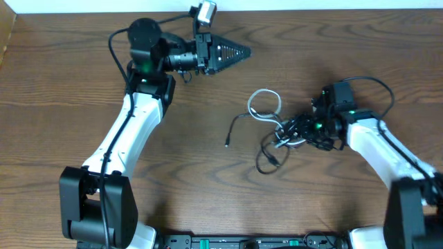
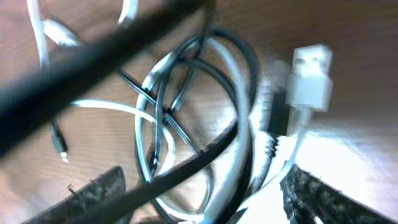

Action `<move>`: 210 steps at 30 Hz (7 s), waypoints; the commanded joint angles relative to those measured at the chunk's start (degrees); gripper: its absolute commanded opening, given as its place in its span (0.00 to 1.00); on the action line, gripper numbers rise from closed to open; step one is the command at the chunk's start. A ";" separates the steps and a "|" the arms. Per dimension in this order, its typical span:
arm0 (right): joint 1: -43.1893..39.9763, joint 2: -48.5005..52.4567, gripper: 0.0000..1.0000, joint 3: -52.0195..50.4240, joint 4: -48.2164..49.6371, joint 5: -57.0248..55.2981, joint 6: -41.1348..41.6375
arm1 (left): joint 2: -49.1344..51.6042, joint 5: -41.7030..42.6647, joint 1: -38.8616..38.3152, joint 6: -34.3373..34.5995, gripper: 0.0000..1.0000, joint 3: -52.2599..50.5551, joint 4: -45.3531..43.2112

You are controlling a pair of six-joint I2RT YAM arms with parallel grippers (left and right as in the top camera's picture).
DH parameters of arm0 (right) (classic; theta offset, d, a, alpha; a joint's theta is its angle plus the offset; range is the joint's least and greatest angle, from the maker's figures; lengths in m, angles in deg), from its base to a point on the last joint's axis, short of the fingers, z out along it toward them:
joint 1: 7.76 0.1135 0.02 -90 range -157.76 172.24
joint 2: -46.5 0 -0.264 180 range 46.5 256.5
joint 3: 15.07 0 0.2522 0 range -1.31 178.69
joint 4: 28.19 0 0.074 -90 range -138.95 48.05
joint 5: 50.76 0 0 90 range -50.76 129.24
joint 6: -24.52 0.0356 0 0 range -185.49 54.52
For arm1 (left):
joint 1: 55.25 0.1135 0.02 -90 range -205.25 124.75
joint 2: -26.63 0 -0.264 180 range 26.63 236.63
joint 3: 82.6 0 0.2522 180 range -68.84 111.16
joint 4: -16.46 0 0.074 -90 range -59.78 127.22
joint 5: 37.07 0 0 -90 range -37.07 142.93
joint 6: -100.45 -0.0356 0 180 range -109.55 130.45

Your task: Untangle cables

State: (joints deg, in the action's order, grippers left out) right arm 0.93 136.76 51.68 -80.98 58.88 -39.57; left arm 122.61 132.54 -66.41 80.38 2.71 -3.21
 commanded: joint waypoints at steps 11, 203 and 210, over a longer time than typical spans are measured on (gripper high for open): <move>1.64 -4.11 0.99 17.35 -29.16 -16.20 -18.62 | -0.61 -28.74 -1.49 -43.28 0.07 0.68 48.87; -6.86 16.55 0.01 25.64 -15.67 6.23 -25.14 | -1.70 -35.95 -1.51 -51.71 0.45 -1.20 57.46; -6.64 16.55 0.01 25.64 -15.69 6.23 -25.14 | -1.70 -39.98 -10.73 -50.56 0.56 -1.20 54.95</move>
State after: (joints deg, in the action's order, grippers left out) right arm -5.87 155.06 77.60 -96.54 64.98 -63.64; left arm 122.09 95.34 -74.00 29.65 0.99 53.11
